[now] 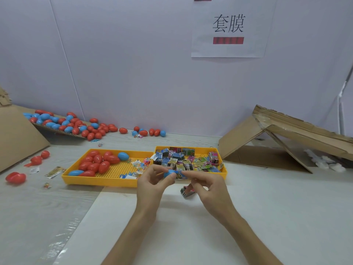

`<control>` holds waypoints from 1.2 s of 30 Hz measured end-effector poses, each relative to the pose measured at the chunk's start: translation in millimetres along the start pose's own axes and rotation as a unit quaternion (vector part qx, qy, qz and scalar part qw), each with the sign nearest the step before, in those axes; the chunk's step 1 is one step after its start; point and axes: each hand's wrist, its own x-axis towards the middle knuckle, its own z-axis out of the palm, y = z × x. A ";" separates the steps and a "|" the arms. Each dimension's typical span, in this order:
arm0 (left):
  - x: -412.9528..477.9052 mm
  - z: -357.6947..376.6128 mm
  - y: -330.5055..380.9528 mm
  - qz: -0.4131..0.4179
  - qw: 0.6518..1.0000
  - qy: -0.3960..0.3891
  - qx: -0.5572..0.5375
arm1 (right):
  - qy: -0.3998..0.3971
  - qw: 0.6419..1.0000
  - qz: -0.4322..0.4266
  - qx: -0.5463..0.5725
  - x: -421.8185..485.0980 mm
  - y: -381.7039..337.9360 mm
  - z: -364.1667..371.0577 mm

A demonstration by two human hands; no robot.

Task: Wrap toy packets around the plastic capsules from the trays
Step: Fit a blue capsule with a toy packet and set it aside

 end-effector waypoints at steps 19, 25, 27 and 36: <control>1.5 -1.6 0.3 -0.042 0.998 0.037 -0.043 | 0.038 0.999 -0.020 0.004 3.1 5.4 -0.5; -1.7 -0.2 3.8 -0.054 0.997 -0.018 -0.059 | 0.028 0.991 -0.099 -0.088 3.4 6.4 0.7; -2.2 0.0 4.3 -0.056 0.996 -0.033 -0.055 | 0.026 0.987 -0.115 -0.105 3.8 8.0 1.3; -2.5 -0.7 4.2 -0.067 0.995 -0.038 -0.066 | 0.001 0.985 -0.116 -0.130 5.4 13.6 0.5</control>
